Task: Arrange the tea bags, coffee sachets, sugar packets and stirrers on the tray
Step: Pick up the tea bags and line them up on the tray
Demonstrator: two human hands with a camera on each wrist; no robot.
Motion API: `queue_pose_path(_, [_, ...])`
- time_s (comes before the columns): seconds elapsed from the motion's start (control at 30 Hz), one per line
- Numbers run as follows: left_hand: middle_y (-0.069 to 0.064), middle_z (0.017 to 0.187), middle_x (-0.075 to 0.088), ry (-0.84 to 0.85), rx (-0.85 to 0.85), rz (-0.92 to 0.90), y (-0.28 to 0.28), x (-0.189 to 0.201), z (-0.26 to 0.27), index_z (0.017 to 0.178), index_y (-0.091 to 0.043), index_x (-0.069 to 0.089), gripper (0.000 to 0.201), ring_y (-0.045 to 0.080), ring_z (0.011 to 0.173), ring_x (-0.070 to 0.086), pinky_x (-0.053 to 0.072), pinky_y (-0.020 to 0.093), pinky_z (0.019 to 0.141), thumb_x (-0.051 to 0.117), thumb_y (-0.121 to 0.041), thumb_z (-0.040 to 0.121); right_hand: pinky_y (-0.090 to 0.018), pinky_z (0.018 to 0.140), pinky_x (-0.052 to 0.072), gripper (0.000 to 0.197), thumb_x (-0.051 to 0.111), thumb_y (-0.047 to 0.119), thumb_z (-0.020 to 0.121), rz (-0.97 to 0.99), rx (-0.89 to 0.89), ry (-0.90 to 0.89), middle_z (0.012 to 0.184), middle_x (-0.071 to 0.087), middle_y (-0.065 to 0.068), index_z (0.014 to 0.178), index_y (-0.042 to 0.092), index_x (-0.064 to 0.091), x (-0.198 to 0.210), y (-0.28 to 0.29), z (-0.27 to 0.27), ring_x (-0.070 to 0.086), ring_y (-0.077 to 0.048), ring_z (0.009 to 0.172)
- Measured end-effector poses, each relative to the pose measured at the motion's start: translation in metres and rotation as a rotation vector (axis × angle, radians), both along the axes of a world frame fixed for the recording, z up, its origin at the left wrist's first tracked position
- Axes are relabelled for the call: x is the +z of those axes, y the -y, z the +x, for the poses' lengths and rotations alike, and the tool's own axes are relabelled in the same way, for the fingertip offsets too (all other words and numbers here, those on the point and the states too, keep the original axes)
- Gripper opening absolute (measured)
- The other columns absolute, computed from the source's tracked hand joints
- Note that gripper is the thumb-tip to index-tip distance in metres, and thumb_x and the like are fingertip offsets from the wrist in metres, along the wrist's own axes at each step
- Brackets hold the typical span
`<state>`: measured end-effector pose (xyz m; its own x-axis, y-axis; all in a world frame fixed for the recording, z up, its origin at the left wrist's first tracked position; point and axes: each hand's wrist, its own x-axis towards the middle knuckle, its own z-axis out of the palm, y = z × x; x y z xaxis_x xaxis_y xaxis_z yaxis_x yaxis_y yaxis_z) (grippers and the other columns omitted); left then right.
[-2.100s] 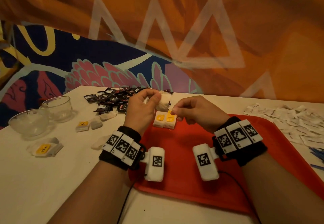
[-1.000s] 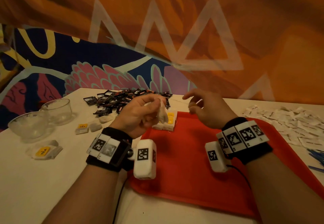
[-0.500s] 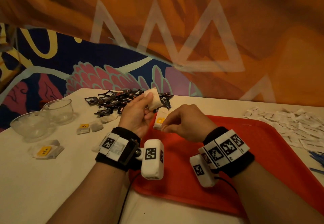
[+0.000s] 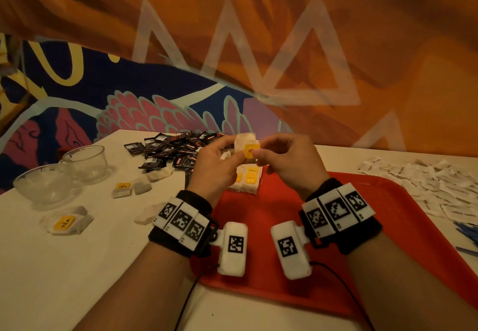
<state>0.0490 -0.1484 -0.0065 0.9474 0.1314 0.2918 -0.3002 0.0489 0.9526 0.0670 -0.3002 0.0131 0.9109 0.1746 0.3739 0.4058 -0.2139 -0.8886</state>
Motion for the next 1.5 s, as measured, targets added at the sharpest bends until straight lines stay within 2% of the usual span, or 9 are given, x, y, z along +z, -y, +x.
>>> queue_pose_path(0.07, [0.019, 0.098, 0.073, 0.013, -0.019, 0.031, 0.002, 0.001, -0.002, 0.11, -0.019, 0.07, 0.027, 0.042, 0.085, 0.066, 0.052, 0.054, 0.076, 0.067, -0.001, 0.09, -0.029, 0.057, 0.051, 0.012, 0.079, 0.014, 0.081, 0.036, -0.047, -0.014, 0.079, 0.074, -0.006, 0.081, 0.021, 0.069, -0.002, 0.001, 0.003, 0.072, -0.018, 0.07])
queue_pose_path(0.2, [0.008, 0.085, 0.073, 0.044, -0.059, 0.108, 0.003, 0.002, -0.005, 0.118, -0.007, 0.064, 0.03, 0.008, 0.059, 0.066, 0.048, 0.018, 0.051, 0.06, 0.007, 0.092, -0.03, 0.063, 0.05, 0.016, 0.083, 0.019, 0.077, 0.035, -0.115, 0.022, 0.075, 0.074, -0.001, 0.072, 0.026, 0.069, -0.004, 0.0, 0.007, 0.071, -0.016, 0.07])
queue_pose_path(0.3, [0.005, 0.077, 0.069, 0.051, -0.092, 0.103, 0.005, 0.003, -0.007, 0.119, -0.001, 0.058, 0.03, 0.0, 0.049, 0.06, 0.041, 0.01, 0.046, 0.058, 0.012, 0.091, -0.029, 0.07, 0.053, 0.013, 0.083, 0.02, 0.077, 0.014, -0.149, 0.059, 0.075, 0.072, 0.003, 0.073, 0.026, 0.071, -0.005, -0.001, 0.007, 0.068, -0.011, 0.071])
queue_pose_path(0.63, [-0.01, 0.058, 0.065, 0.059, -0.14, 0.112, 0.006, 0.004, -0.008, 0.114, 0.001, 0.06, 0.019, -0.003, 0.045, 0.056, 0.04, 0.008, 0.045, 0.057, 0.004, 0.095, -0.026, 0.072, 0.056, 0.012, 0.081, 0.023, 0.078, -0.024, -0.205, 0.123, 0.075, 0.072, 0.008, 0.073, 0.028, 0.071, -0.007, -0.003, 0.005, 0.069, -0.006, 0.073])
queue_pose_path(0.77, [-0.007, 0.074, 0.073, 0.075, -0.027, 0.145, 0.004, 0.002, -0.005, 0.099, -0.009, 0.07, 0.01, 0.004, 0.064, 0.068, 0.048, 0.014, 0.055, 0.06, -0.009, 0.097, -0.02, 0.065, 0.049, 0.015, 0.082, 0.029, 0.077, -0.048, -0.229, 0.126, 0.074, 0.067, 0.009, 0.078, 0.027, 0.067, -0.009, -0.003, 0.007, 0.064, -0.004, 0.07])
queue_pose_path(0.97, [0.013, 0.089, 0.072, 0.048, 0.057, 0.084, -0.002, -0.001, -0.001, 0.093, -0.02, 0.076, 0.013, 0.031, 0.065, 0.059, 0.048, 0.032, 0.054, 0.064, -0.018, 0.096, -0.04, 0.08, 0.059, 0.003, 0.076, 0.03, 0.084, -0.125, -0.057, 0.003, 0.084, 0.075, 0.006, 0.086, 0.029, 0.074, -0.012, -0.003, 0.004, 0.07, -0.009, 0.081])
queue_pose_path(1.2, [0.001, 0.085, 0.073, 0.008, 0.112, 0.052, -0.007, 0.001, 0.002, 0.091, -0.021, 0.075, 0.01, 0.0, 0.058, 0.059, 0.041, 0.01, 0.05, 0.066, -0.018, 0.094, -0.028, 0.067, 0.053, 0.007, 0.079, 0.032, 0.081, -0.156, -0.077, -0.03, 0.075, 0.072, 0.01, 0.08, 0.026, 0.077, -0.012, -0.008, 0.006, 0.064, -0.004, 0.07])
queue_pose_path(1.4, [0.0, 0.068, 0.062, -0.031, 0.125, 0.014, -0.015, 0.002, 0.002, 0.101, -0.002, 0.072, 0.014, -0.003, 0.038, 0.051, 0.036, 0.008, 0.041, 0.064, -0.011, 0.096, -0.024, 0.054, 0.047, 0.014, 0.078, 0.022, 0.083, -0.154, -0.029, -0.147, 0.069, 0.07, 0.0, 0.07, 0.023, 0.073, 0.0, -0.02, 0.014, 0.064, -0.01, 0.063])
queue_pose_path(1.5, [0.003, 0.08, 0.067, -0.121, 0.182, 0.03, -0.022, 0.0, 0.005, 0.096, -0.014, 0.074, 0.01, -0.002, 0.041, 0.05, 0.037, 0.014, 0.041, 0.068, -0.021, 0.093, -0.023, 0.053, 0.046, 0.016, 0.076, 0.024, 0.085, -0.252, -0.026, -0.23, 0.07, 0.07, 0.0, 0.07, 0.023, 0.071, 0.001, -0.029, 0.021, 0.064, -0.011, 0.066])
